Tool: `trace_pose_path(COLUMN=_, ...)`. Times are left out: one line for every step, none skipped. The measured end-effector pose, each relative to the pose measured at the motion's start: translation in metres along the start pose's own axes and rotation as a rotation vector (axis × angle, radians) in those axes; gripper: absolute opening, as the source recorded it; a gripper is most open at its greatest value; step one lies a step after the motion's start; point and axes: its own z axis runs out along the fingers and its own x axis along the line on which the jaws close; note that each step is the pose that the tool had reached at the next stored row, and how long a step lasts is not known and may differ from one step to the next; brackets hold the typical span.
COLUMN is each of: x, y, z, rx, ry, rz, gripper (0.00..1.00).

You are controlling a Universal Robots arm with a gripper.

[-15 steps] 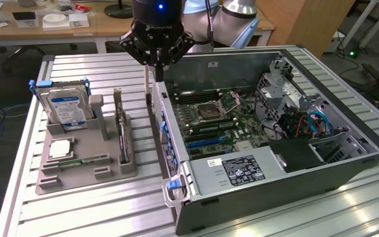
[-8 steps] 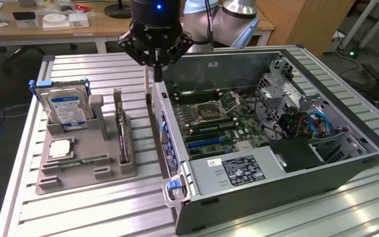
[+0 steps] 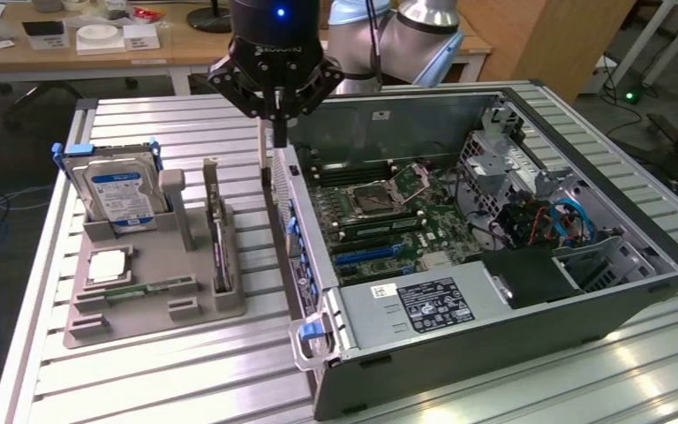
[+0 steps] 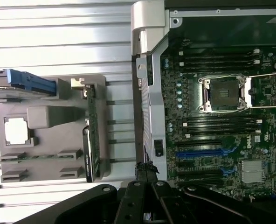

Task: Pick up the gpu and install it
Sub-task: 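Reach for the gpu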

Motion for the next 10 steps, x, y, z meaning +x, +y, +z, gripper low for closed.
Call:
trace_pose_path(x=0.0003, y=-0.0001, z=0.0000, rx=0.0000, ry=0.0000, rz=0.000, gripper=0.11)
trace_pose_path(x=0.0007, y=-0.0002, z=0.0000, rx=0.0000, ry=-0.0001, rz=0.000, gripper=0.11)
trace_pose_path(x=0.0010, y=-0.0004, z=0.0000, rx=0.0000, ry=0.0000, rz=0.000, gripper=0.11)
trace_pose_path(x=0.0014, y=-0.0005, z=-0.0001, rx=0.0000, ry=0.0000, rz=0.000, gripper=0.11)
trace_pose_path(x=0.0017, y=-0.0006, z=-0.0001, rx=0.0000, ry=0.0000, rz=0.000, gripper=0.11)
trace_pose_path(x=0.0021, y=-0.0007, z=-0.0001, rx=0.0000, ry=0.0000, rz=0.000, gripper=0.11)
trace_pose_path(x=0.0024, y=-0.0008, z=-0.0001, rx=0.0001, ry=0.0000, rz=0.000, gripper=0.11)
trace_pose_path(x=0.0028, y=-0.0010, z=-0.0001, rx=-0.0001, ry=-0.0001, rz=0.000, gripper=0.11)
trace_pose_path(x=0.0032, y=-0.0011, z=-0.0001, rx=0.0000, ry=0.0000, rz=0.000, gripper=0.11)
trace_pose_path(x=0.0035, y=-0.0012, z=-0.0001, rx=0.0000, ry=-0.0001, rz=0.000, gripper=0.11)
